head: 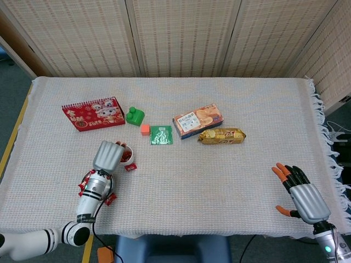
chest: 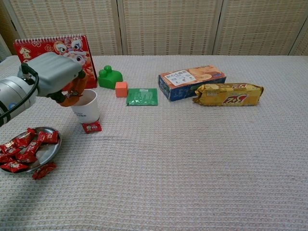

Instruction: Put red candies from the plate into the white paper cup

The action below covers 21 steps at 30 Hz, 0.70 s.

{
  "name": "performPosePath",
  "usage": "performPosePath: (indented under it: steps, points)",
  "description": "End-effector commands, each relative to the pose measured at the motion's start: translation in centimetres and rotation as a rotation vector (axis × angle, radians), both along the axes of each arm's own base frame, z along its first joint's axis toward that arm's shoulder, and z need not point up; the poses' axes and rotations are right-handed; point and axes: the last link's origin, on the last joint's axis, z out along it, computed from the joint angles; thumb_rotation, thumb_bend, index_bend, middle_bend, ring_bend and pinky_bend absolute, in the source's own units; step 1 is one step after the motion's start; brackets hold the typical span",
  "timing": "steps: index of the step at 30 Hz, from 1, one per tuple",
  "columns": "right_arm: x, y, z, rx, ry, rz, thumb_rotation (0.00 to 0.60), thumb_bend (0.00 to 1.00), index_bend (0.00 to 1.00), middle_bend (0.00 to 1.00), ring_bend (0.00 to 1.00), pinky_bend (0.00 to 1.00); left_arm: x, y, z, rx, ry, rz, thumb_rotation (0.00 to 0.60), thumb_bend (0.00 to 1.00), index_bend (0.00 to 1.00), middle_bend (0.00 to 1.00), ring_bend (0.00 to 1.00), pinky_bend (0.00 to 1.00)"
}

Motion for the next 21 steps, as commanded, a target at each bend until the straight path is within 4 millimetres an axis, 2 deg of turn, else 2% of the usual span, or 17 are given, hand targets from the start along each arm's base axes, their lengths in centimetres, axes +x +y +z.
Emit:
performPosePath:
  steps: [1, 6, 13, 21]
  points:
    - [-0.02, 0.0, 0.01, 0.0, 0.001, -0.001, 0.6, 0.06, 0.0, 0.0, 0.0, 0.05, 0.72, -0.33, -0.31, -0.007, -0.009, -0.026, 0.6, 0.41, 0.51, 0.55, 0.89, 1.0]
    - [-0.05, -0.01, 0.1, -0.002, 0.0, -0.001, 0.6, 0.06, 0.0, 0.0, 0.0, 0.05, 1.34, -0.52, -0.74, -0.019, -0.014, -0.04, 0.6, 0.41, 0.46, 0.52, 0.89, 1.0]
    - [-0.06, 0.05, 0.26, -0.004, -0.005, 0.0, 0.6, 0.06, 0.0, 0.0, 0.0, 0.05, 0.76, -0.08, -1.04, -0.033, -0.004, -0.004, 0.6, 0.41, 0.29, 0.35, 0.87, 1.0]
    - [-0.08, 0.03, 0.19, -0.003, -0.003, -0.001, 0.6, 0.06, 0.0, 0.0, 0.0, 0.05, 0.57, -0.56, -0.19, -0.053, -0.053, 0.006, 0.6, 0.41, 0.23, 0.25, 0.87, 1.0]
